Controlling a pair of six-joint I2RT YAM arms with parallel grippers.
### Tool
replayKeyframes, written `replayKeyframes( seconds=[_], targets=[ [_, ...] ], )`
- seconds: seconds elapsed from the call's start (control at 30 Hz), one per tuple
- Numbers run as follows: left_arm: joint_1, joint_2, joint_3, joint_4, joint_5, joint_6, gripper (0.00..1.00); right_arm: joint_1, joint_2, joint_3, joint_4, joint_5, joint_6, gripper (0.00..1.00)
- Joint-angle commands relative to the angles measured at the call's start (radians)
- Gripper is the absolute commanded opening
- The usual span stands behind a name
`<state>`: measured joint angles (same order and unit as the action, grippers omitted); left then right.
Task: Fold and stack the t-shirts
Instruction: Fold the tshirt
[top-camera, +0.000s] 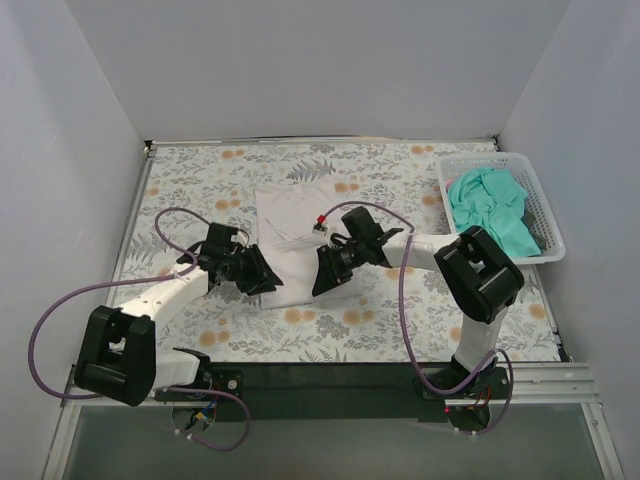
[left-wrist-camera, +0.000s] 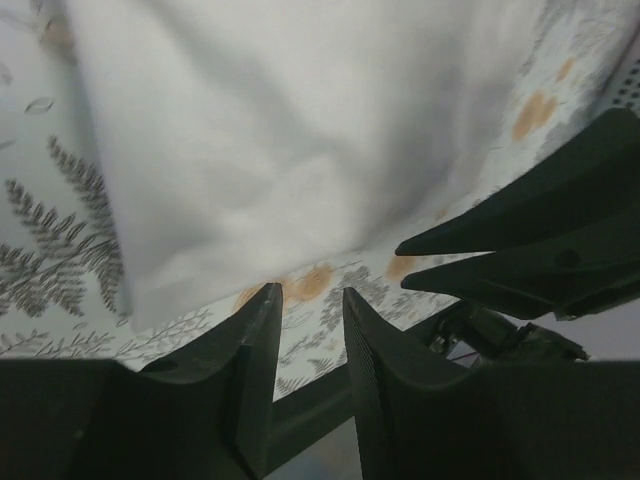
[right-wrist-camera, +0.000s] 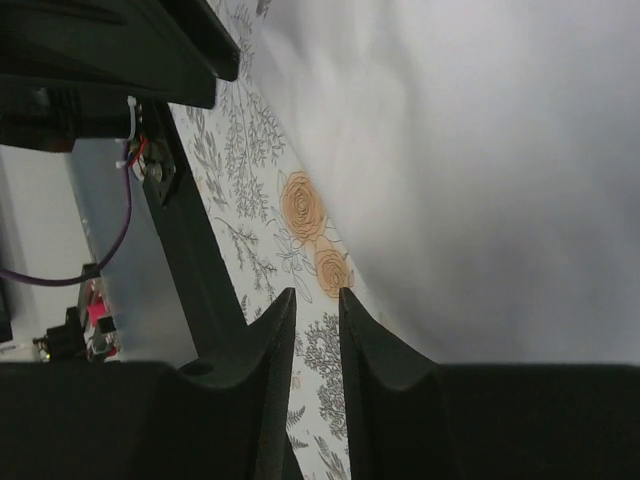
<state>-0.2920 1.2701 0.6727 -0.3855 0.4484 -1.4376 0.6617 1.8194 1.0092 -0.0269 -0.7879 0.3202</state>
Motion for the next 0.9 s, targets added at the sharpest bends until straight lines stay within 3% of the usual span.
replayKeyframes(
  seconds=[0.0, 0.37, 0.87],
  targets=[
    [-0.004, -0.031, -0.071, -0.058, 0.029, 0.002, 0.3, 0.042, 0.037, -0.012, 0.114, -0.057, 0.026, 0.26],
    [0.011, 0.198, -0.108, -0.055, 0.032, 0.031, 0.11, 0.038, 0.262, -0.017, 0.153, -0.093, 0.031, 0.12],
    [0.048, 0.163, -0.11, -0.093, -0.022, 0.043, 0.09, -0.163, 0.126, -0.15, 0.087, -0.108, -0.076, 0.09]
  ],
)
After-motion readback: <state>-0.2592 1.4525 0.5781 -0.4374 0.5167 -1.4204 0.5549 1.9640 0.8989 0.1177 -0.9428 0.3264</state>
